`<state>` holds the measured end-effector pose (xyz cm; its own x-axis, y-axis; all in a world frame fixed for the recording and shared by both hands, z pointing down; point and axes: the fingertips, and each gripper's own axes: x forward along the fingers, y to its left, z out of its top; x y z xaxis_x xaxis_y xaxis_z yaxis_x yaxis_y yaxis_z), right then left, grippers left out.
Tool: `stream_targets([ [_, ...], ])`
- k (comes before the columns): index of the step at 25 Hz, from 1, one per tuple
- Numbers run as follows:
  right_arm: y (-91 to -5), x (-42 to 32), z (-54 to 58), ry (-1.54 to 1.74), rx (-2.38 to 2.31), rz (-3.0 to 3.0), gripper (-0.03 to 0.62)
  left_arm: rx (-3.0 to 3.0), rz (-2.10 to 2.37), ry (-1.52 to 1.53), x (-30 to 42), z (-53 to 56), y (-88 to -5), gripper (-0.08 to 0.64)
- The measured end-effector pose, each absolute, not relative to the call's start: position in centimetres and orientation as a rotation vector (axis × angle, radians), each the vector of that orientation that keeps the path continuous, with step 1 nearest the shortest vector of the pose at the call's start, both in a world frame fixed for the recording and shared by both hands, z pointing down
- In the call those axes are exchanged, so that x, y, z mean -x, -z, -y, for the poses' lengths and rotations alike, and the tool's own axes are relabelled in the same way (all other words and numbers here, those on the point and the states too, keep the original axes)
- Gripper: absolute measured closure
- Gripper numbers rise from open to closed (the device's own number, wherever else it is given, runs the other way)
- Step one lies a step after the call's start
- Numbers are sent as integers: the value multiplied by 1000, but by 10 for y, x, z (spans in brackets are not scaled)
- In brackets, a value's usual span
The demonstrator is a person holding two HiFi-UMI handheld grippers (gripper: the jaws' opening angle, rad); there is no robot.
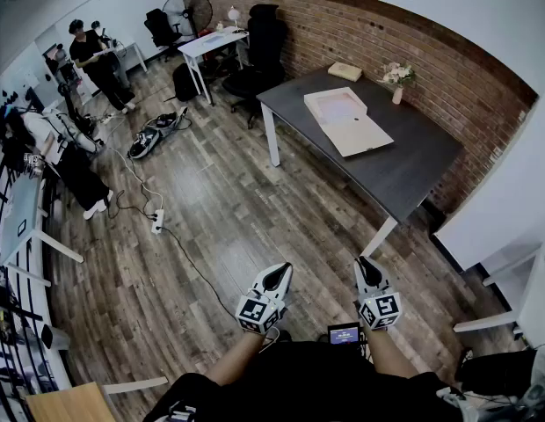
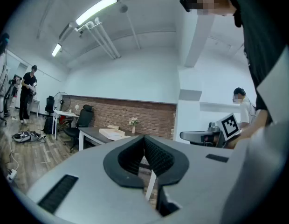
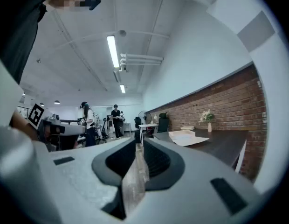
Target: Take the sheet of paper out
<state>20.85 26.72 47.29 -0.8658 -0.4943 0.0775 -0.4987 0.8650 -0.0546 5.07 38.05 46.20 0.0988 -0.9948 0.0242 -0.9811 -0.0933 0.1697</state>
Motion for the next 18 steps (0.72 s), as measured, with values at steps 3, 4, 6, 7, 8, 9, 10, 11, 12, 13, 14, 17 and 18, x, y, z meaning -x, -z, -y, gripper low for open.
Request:
stream_targets([
  [3,-469,-216,-268,-121,-782,2989,534,-2183,1988,165,-59,-377,-466,563],
  [4,-467,-219,-268,-122,-777,2994,534,-2184,1985,167,-62,-376,-465,563],
  [6,-465,-224,-268,-125,-770,3006,534,-2197,1989,167,-67,-373,-459,563],
  [7,-465,-226,-267,-128,-767,3010,534,-2203,1990,167,-69,-371,-456,563],
  [8,-466,-229,-266,-133,-764,3009,533,-2204,1992,168,-71,-370,-455,563],
  [9,-467,-233,-265,-137,-762,3005,533,-2202,1993,168,-73,-369,-456,563],
  [10,-469,-236,-264,-141,-759,3004,532,-2197,1993,167,-76,-368,-457,563],
  [11,-469,-239,-263,-145,-757,3008,533,-2193,1994,165,-78,-368,-457,563],
  [12,-468,-241,-263,-147,-753,3020,532,-2194,1995,162,-80,-368,-456,563],
  [13,-465,-242,-264,-146,-747,3034,532,-2200,1996,156,-81,-368,-455,563],
  [14,-463,-242,-264,-146,-738,3046,532,-2207,2000,150,-83,-368,-453,563],
  [17,-458,-238,-259,-141,-712,3061,532,-2209,2008,158,-83,-363,-449,563],
  [18,-456,-239,-256,-143,-705,3063,532,-2204,2007,166,-84,-359,-448,563],
])
